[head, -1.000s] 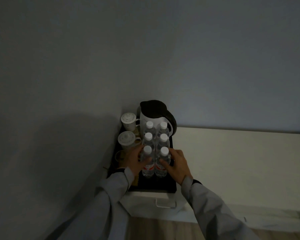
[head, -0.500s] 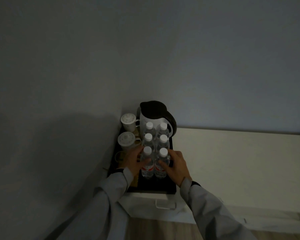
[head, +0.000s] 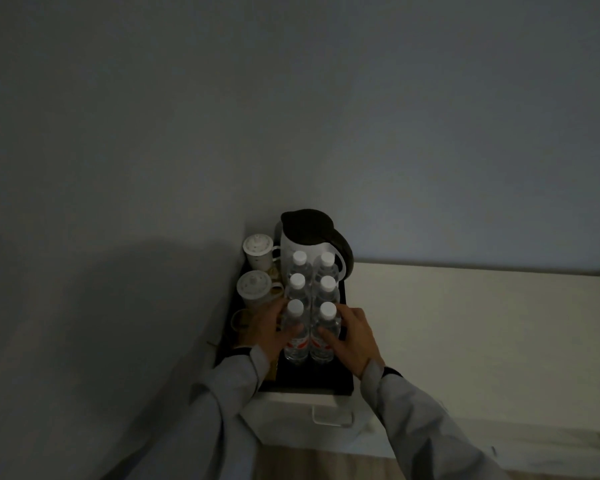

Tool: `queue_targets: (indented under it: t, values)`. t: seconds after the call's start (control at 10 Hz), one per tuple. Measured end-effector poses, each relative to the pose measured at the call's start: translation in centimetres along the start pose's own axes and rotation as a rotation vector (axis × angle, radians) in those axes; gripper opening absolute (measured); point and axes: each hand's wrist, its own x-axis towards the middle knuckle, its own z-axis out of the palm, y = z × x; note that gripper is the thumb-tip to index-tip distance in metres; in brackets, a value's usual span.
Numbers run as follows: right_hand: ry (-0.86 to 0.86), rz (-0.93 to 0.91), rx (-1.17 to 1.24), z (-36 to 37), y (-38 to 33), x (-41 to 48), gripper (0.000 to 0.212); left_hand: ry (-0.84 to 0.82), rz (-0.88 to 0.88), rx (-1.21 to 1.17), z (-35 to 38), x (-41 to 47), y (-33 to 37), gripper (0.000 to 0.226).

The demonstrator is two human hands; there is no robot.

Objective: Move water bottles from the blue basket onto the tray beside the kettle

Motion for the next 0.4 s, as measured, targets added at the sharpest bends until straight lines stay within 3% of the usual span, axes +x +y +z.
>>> queue_targets:
  t: [0.2, 0.4]
  values:
    - [-0.053, -0.006, -0.079, -0.7, -0.7, 0.2, 0.053, -0.025, 0.034, 0.056, -0.7, -0.4, 1.7, 0.034]
    - [-0.031, -0.041, -0.048, -2.6, -2.4, 0.3, 0.055, -0.014, -0.034, 0.194, -2.5, 0.7, 5.0, 0.047]
